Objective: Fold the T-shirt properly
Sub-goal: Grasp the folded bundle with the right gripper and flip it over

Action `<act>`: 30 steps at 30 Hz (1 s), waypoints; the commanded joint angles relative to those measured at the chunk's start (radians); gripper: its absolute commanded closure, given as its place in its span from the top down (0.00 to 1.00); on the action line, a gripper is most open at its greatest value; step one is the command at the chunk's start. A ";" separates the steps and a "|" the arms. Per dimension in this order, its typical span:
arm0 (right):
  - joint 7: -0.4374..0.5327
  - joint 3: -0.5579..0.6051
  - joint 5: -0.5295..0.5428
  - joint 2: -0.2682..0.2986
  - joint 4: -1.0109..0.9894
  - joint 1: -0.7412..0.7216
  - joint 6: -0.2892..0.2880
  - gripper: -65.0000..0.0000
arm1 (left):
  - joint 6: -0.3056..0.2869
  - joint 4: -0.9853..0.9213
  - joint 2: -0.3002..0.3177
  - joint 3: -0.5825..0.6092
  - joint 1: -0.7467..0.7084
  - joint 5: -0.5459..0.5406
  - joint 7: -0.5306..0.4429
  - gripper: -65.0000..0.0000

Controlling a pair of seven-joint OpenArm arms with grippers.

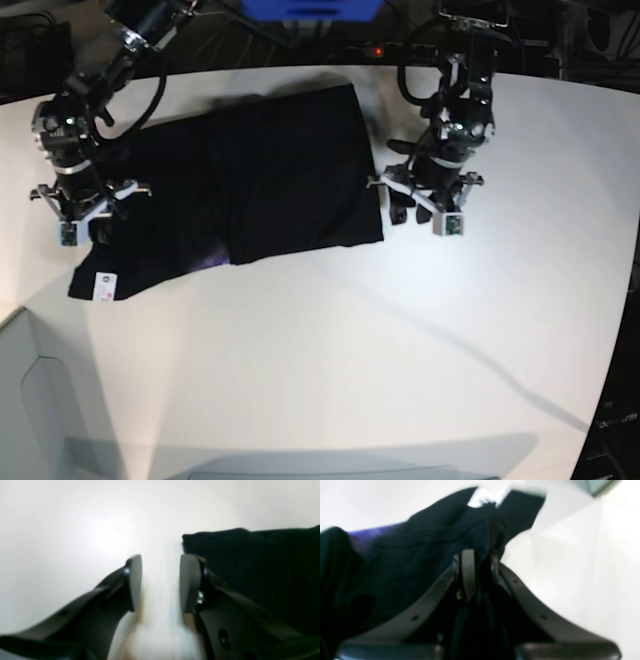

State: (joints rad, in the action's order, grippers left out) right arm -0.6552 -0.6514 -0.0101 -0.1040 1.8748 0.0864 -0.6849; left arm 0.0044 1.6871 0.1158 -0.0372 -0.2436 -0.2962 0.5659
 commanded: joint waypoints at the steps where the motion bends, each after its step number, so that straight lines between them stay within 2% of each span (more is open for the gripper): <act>1: 0.024 0.000 0.017 -0.007 0.033 -0.007 -0.013 0.00 | -0.004 0.014 0.002 0.000 0.007 -0.004 -0.019 0.37; 3: 0.022 0.014 0.017 -0.035 0.056 -0.001 -0.013 0.00 | -0.004 0.014 0.002 0.000 0.007 -0.004 -0.019 0.37; 5: 0.022 0.074 0.017 -0.040 0.067 0.025 -0.013 0.00 | -0.004 0.014 0.002 0.000 0.007 -0.004 -0.019 0.37; 12: 0.028 0.434 0.017 -0.044 0.136 0.134 -0.013 0.00 | -0.004 -0.028 0.000 0.000 0.028 -0.004 -0.019 0.37; 17: 0.025 0.657 0.012 -0.044 0.133 0.140 -0.013 0.00 | -0.004 -0.028 0.000 0.000 0.026 -0.004 -0.019 0.37; 24: 0.030 0.836 0.012 -0.043 0.061 0.137 -0.013 0.00 | 0.001 -0.026 0.000 0.000 0.025 -0.004 -0.019 0.37; 30: 0.031 0.915 0.012 -0.043 -0.062 0.091 -0.013 0.00 | 0.006 -0.023 0.000 -0.010 0.023 -0.004 -0.019 0.37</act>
State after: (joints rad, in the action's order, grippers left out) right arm -0.6559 0.2562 -0.0227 -0.1333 1.7939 0.1852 -0.6849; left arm 0.0067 1.6436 0.1154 -0.0444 -0.2268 -0.2958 0.5690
